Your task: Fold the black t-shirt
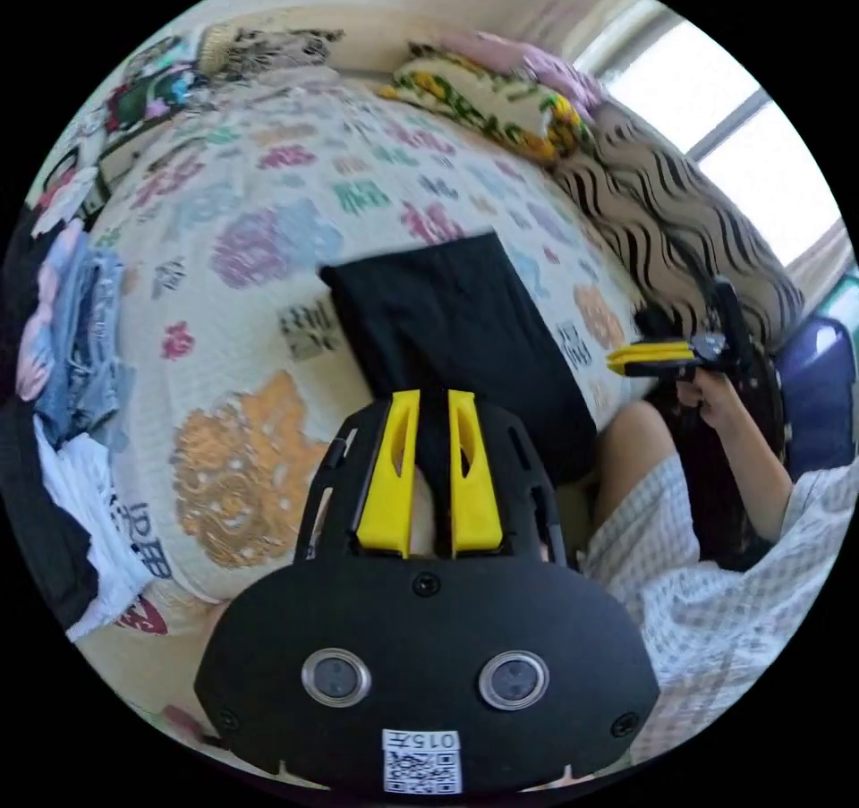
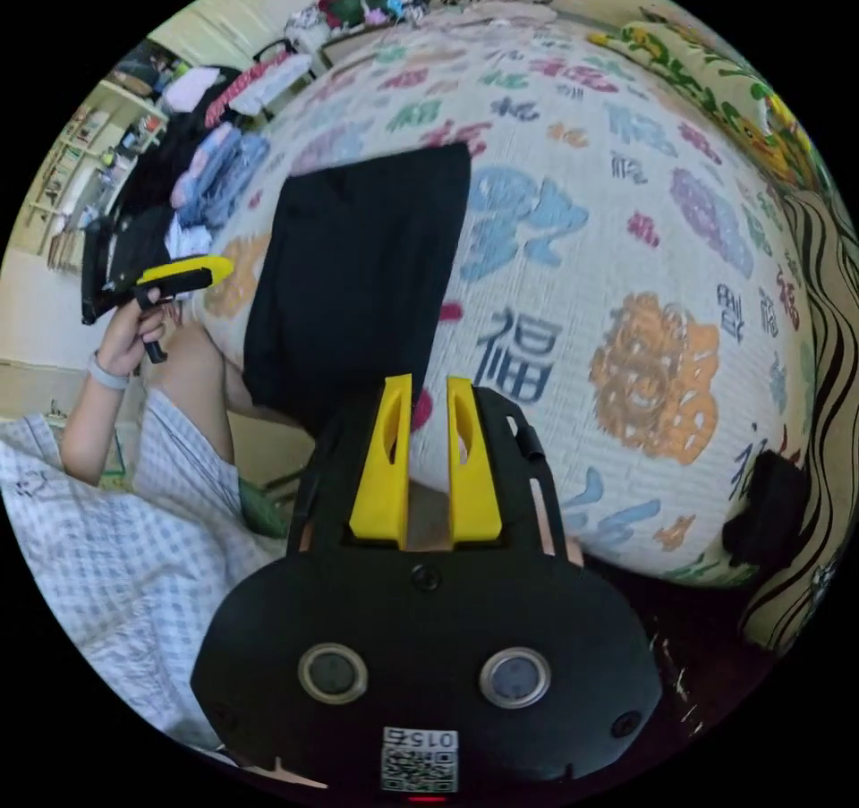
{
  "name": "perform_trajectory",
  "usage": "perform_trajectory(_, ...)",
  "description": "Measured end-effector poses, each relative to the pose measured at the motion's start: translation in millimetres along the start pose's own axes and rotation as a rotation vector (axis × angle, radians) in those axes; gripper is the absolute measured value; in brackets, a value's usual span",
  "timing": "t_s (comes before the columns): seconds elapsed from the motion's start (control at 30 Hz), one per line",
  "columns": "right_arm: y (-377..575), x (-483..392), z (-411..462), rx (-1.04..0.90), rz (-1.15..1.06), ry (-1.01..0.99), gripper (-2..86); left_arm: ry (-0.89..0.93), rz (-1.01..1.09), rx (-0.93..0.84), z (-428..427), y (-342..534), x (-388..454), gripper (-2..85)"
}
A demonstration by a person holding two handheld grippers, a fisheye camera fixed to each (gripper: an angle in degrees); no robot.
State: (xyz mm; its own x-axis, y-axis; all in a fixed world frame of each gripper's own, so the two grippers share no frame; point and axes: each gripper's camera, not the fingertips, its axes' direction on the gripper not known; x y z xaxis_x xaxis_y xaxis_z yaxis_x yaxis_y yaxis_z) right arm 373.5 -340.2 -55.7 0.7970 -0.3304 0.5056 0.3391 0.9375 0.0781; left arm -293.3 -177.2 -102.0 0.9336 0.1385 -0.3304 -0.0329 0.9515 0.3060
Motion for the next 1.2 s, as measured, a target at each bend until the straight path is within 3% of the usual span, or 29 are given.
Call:
perform_trajectory(0.13, -71, 25, 10, 0.026, 0.030, -0.077, 8.8, 0.082, -0.145, 0.009, 20, -47, -70, 9.2)
perform_trajectory(0.37, -158, 63, 57, -0.098, 0.115, -0.187, 9.0, 0.356, -0.286, -0.108, 90, -79, -150, 10.5)
perform_trajectory(0.57, -166, 95, 56, -0.077, 0.115, -0.303, 2.0, 0.403, -0.223, -0.109, 96, -85, -180, 4.3)
perform_trajectory(0.77, -183, 90, 30, -0.052, -0.005, -0.173, -0.1, 0.408, -0.076, -0.031, 67, -117, -180, 2.6)
perform_trajectory(0.9, -199, 105, 31, -0.040, 0.058, -0.201, 1.1, 0.331, -0.072, -0.049, 73, -135, -193, 3.6)
perform_trajectory(1.0, -202, 109, 45, -0.107, 0.051, -0.072, 4.7, 0.295, -0.110, -0.127, 88, -128, -205, 6.9)
perform_trajectory(1.2, -208, 134, 41, -0.037, 0.062, -0.229, 9.4, 0.387, -0.236, 0.032, 64, -107, -242, 10.8)
